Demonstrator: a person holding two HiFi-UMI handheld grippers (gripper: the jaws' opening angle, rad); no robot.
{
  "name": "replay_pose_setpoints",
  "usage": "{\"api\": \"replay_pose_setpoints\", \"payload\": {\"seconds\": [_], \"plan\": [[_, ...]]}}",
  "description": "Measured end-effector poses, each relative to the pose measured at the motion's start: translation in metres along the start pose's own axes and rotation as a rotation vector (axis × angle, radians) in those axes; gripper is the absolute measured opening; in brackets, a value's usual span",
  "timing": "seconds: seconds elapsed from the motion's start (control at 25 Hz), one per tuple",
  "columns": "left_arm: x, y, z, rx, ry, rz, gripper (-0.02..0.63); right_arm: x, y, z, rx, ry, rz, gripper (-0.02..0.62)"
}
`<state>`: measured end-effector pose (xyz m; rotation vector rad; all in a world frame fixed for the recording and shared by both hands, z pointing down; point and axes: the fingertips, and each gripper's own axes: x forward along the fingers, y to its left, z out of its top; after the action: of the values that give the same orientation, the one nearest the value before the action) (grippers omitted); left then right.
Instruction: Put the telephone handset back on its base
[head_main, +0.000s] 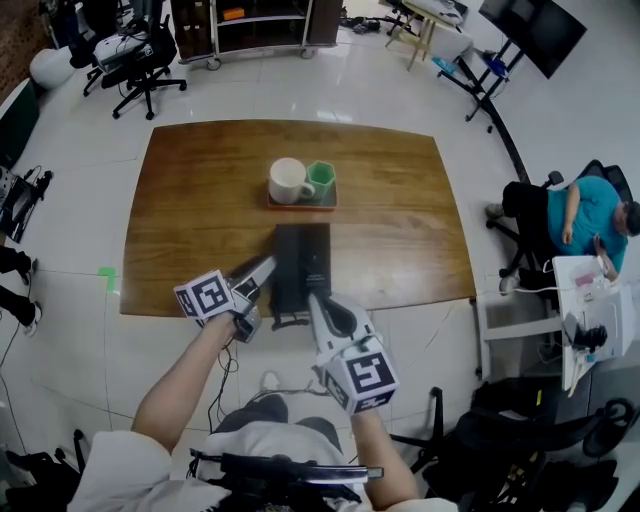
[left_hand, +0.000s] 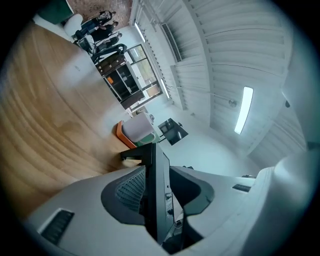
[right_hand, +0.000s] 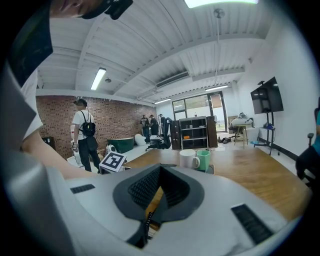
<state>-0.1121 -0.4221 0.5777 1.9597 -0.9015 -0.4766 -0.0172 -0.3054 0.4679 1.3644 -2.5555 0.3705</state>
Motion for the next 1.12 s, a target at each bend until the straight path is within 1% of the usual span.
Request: {"api": "replay_pose_setpoints", "payload": {"seconds": [0.24, 0.36, 0.4, 0.48, 0.52, 0.64, 0.76, 0.88, 1.12], "plan": [[-0.018, -0.033, 0.002, 0.093, -0.023, -0.024, 0.132, -0.012, 0.007, 0.004, -0.011, -0.019, 0.006, 0.0], [-0.029, -0.057, 0.006, 0.155, -0.057, -0.039, 0.082, -0.021, 0.012, 0.005, -0.01, -0.028, 0.016, 0.0], [-0.033, -0.066, 0.007, 0.178, -0.063, -0.047, 0.052, -0.024, 0.014, 0.005, -0.011, -0.031, 0.019, 0.0], [-0.041, -0.086, 0.006, 0.223, -0.074, -0.072, 0.004, -0.031, 0.019, 0.007, -0.015, -0.041, 0.026, 0.0], [-0.046, -0.096, 0.006, 0.245, -0.079, -0.088, -0.006, -0.035, 0.022, 0.008, -0.019, -0.046, 0.03, 0.0], [-0.06, -0.131, 0.002, 0.316, -0.098, -0.135, -0.006, -0.049, 0.03, 0.011, -0.033, -0.064, 0.034, 0.0], [-0.076, -0.166, -0.011, 0.4, -0.113, -0.182, -0.015, -0.068, 0.036, 0.015, -0.044, -0.09, 0.031, -0.001], [-0.094, -0.197, -0.03, 0.49, -0.11, -0.193, -0.015, -0.09, 0.043, 0.018, -0.049, -0.117, 0.035, -0.001], [-0.126, -0.26, -0.063, 0.615, -0.13, -0.204, -0.015, -0.136, 0.066, 0.014, -0.049, -0.153, 0.056, -0.002]]}}
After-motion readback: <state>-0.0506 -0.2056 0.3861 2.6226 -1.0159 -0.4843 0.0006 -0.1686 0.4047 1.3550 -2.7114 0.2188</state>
